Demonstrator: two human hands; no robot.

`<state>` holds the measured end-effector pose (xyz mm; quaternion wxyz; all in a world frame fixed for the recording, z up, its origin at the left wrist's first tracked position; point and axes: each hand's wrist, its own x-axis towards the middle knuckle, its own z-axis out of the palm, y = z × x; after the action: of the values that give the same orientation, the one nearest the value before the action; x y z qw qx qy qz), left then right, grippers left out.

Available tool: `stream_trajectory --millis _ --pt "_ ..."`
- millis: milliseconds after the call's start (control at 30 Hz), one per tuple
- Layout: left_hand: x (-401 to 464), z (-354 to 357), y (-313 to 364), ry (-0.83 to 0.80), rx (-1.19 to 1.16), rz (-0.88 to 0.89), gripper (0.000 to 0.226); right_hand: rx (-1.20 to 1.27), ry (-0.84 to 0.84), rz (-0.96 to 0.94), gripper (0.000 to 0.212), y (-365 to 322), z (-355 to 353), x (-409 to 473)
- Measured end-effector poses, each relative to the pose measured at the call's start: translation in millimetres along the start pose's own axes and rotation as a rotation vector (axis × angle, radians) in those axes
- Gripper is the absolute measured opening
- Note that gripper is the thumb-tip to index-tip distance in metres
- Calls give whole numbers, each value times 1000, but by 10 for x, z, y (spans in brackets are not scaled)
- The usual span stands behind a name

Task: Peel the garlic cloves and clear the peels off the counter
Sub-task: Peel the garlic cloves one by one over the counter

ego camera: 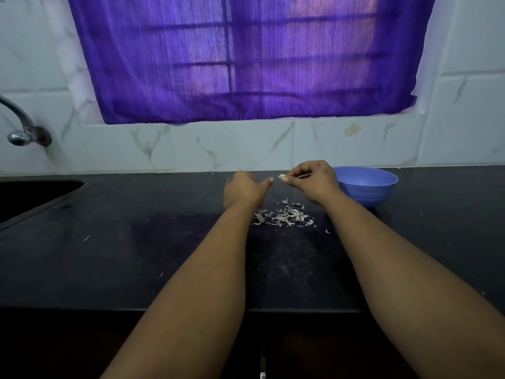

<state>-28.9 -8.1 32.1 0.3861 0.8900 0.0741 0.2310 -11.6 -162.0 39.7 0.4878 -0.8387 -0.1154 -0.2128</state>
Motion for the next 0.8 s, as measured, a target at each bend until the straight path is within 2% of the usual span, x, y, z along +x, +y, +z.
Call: stream_trajectory --millis 67,100,167,233,267,367,400,533,633,800 --pt "10 27 0 -102 4 7 22 0 -1 13 19 -10 -3 0" --pt "-3 46 15 -155 -3 15 30 -3 -4 21 19 -14 -7 2" --pt "-51 85 42 -242 -50 34 66 -1 -11 33 18 -21 -11 2" --pt "-65 95 69 -238 -118 52 74 5 -11 34 19 -25 -6 -4" --pt "-47 111 68 -223 -198 53 68 4 -11 28 18 -24 -5 -7" --pt "-7 151 50 -198 -601 -45 18 -21 -17 -4 16 -18 0 -18" --pt "-20 152 55 -221 -713 -73 9 -30 -21 -14 14 -15 3 -19" --pt "-49 139 69 -274 -959 -101 5 -21 -63 -42 11 -21 0 -18" --pt "-24 80 62 -299 -1135 -161 10 20 -105 -64 11 -41 -2 -24" --pt "-5 8 49 -370 -1171 -169 8 33 -184 -106 5 -57 -61 -34"
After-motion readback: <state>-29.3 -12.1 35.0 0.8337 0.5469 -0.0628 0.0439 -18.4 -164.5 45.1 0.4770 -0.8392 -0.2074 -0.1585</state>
